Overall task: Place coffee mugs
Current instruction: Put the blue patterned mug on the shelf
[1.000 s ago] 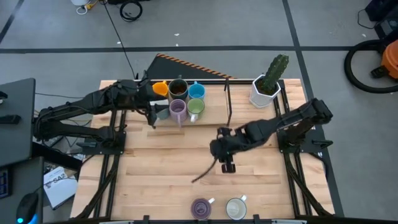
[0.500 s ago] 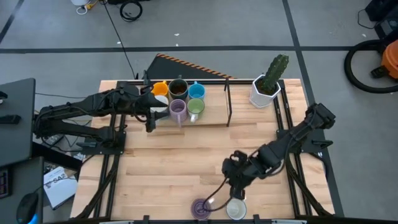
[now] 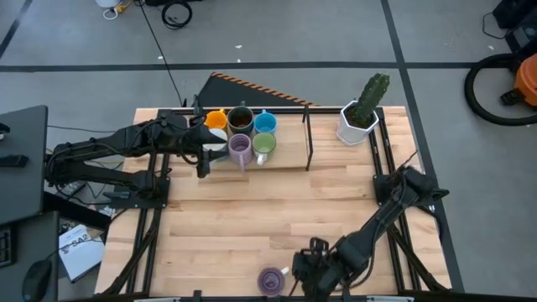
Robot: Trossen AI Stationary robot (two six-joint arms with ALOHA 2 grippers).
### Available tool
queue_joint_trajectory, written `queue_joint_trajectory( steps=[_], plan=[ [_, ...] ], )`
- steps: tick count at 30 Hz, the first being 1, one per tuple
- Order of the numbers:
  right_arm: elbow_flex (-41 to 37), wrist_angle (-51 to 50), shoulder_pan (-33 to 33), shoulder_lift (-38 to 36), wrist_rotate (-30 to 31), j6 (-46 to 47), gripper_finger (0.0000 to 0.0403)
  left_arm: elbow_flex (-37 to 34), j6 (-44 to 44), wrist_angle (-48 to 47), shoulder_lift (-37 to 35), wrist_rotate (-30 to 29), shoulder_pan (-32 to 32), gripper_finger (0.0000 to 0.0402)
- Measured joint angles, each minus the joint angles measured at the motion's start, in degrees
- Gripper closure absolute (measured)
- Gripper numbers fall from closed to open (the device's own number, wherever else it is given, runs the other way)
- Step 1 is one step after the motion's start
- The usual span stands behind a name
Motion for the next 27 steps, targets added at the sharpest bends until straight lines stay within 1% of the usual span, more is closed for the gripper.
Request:
queue_joint_trajectory(
  steps=[7,11,15,21,27],
  plan=[
    [10.79,-6.71,1.88,7.91,-3.87,4.35,0.0269,0.00,0.01,-0.17,0.00,0.00,0.00,0.0210],
    [14.48,-10.66,2.69,10.46,-4.86,7.20,0.0269,0.00,0.01,-1.14,0.00,0.00,0.00,0.0210],
    [14.73,-11.12,3.51,11.08,-6.64,10.55,0.0269,0.00,-0.05,-3.06,0.00,0.00,0.00,0.0210],
    [14.51,-12.17,4.56,11.01,-4.97,12.14,0.0269,0.00,-1.49,-4.85,0.00,0.02,0.00,0.0210],
    [12.08,-11.15,5.29,10.93,-2.45,11.76,0.0269,0.00,-1.56,-5.88,0.01,0.01,0.00,0.0210]
  ],
)
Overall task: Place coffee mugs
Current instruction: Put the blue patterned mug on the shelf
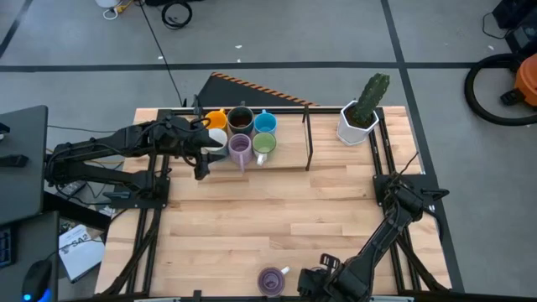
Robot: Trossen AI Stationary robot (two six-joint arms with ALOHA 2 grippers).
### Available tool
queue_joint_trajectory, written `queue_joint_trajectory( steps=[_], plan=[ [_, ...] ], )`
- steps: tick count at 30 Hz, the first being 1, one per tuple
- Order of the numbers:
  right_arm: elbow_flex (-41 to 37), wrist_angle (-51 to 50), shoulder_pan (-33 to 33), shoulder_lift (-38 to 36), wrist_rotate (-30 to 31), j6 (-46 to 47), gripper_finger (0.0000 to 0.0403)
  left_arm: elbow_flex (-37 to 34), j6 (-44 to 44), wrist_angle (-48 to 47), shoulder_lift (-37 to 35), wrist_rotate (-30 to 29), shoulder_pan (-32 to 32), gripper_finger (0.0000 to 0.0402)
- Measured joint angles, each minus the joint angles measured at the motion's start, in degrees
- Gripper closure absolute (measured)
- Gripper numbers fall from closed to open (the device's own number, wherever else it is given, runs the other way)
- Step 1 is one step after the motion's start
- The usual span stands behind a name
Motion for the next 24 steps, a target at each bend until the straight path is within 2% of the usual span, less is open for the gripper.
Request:
queue_joint_trajectory(
  steps=[18,24],
  plan=[
    [-1.53,1.36,0.28,0.04,-2.31,-1.48,0.0269,0.00,0.02,0.13,-0.01,-0.01,0.00,0.0210],
    [-1.46,4.69,0.51,0.04,-3.12,-2.89,0.0269,0.00,0.02,0.13,-0.01,-0.01,0.00,0.0210]
  ],
)
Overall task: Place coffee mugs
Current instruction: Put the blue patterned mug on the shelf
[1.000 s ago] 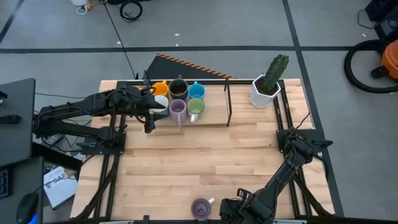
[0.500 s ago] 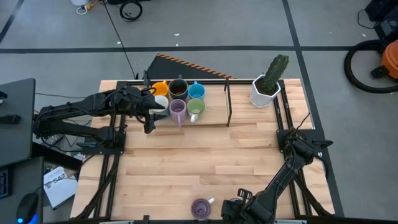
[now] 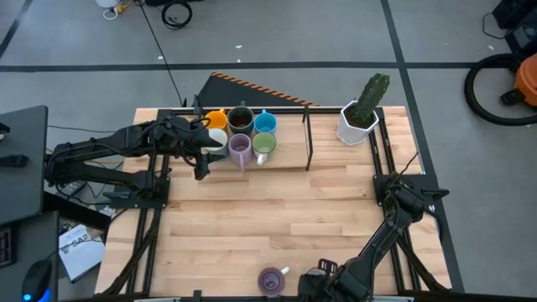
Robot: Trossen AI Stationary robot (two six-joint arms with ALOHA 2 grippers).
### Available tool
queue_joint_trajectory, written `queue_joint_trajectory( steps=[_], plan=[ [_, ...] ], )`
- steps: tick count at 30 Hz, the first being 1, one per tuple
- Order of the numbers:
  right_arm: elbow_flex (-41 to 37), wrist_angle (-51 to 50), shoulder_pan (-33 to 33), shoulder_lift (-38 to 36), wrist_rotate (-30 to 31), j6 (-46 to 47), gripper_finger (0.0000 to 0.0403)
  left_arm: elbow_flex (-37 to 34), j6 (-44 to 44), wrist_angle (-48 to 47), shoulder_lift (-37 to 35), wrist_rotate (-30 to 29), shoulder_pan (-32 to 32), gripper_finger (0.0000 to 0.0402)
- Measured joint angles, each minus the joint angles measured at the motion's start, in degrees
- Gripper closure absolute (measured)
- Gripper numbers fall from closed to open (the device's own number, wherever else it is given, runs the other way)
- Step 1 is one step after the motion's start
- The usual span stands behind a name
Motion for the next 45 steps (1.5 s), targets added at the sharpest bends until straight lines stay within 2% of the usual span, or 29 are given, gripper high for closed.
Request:
queue_joint_trajectory(
  steps=[4,11,16,21,28,35,40,45],
  plan=[
    [-0.92,0.24,0.41,-0.09,2.05,-0.05,0.0269,0.00,-0.02,0.02,0.00,0.00,0.00,0.0210],
    [-5.73,3.31,0.41,-0.09,1.32,-0.19,0.0269,0.00,-0.14,0.07,0.00,0.00,0.00,0.0210],
    [-7.39,0.68,-0.01,-0.09,0.30,-0.68,0.0273,0.00,-0.37,0.09,0.00,0.00,0.00,0.0210],
    [-7.39,-0.21,-0.42,-0.09,0.44,-3.57,0.0301,0.00,-0.44,0.09,0.00,0.00,0.02,0.0210],
    [-7.31,-0.75,-1.62,-0.20,0.18,-7.01,0.0373,0.00,-0.36,0.07,0.00,0.00,0.02,0.0210],
    [-7.26,-7.23,-3.05,-0.54,-0.69,-11.25,0.0375,0.00,-0.03,-0.18,0.00,0.00,0.01,0.0210],
    [-5.27,-15.56,-5.18,-0.84,0.74,-19.85,0.0367,0.00,1.78,-1.36,0.00,-0.17,0.02,0.0210],
    [-2.84,-17.95,-8.26,-1.01,3.54,-32.88,0.0370,-0.02,3.00,-1.45,0.02,-0.20,0.02,0.0210]
  ],
)
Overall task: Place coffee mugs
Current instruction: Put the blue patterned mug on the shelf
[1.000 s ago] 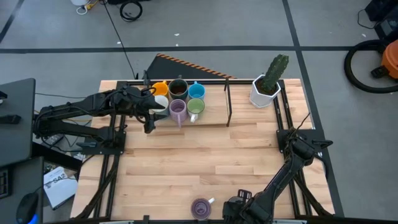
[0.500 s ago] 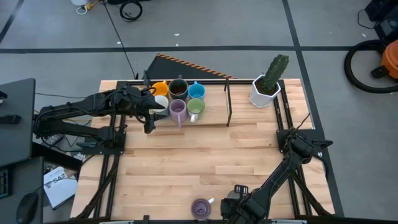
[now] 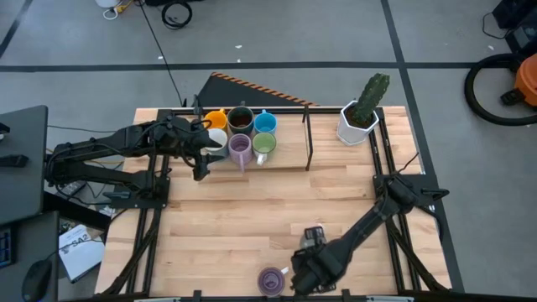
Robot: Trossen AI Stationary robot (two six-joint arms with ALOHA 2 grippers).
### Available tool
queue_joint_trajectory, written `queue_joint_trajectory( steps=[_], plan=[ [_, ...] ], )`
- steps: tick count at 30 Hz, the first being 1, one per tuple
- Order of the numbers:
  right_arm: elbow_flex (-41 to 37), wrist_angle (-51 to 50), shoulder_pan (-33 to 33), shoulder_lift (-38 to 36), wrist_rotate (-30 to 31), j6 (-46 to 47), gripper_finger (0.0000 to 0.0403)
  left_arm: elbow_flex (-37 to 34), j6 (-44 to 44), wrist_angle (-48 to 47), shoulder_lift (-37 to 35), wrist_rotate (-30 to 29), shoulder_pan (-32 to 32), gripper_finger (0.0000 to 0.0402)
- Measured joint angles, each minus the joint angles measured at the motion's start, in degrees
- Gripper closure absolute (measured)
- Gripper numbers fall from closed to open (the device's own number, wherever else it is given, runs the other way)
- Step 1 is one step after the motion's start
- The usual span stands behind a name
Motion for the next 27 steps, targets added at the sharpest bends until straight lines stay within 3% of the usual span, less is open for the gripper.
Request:
queue_joint_trajectory(
  steps=[13,18,27],
  plan=[
    [8.95,-6.84,-8.40,-0.02,2.39,-23.75,0.0369,0.00,0.11,-0.20,-0.02,0.00,0.00,0.0210],
    [10.63,-7.53,-12.18,-0.76,6.02,-31.45,0.0369,0.00,0.63,-0.16,-0.02,-0.67,-0.02,0.0210],
    [9.27,-5.20,-19.21,-1.97,2.25,-42.45,0.0369,0.00,0.72,-0.12,-0.02,-5.15,0.02,0.0210]
  ],
)
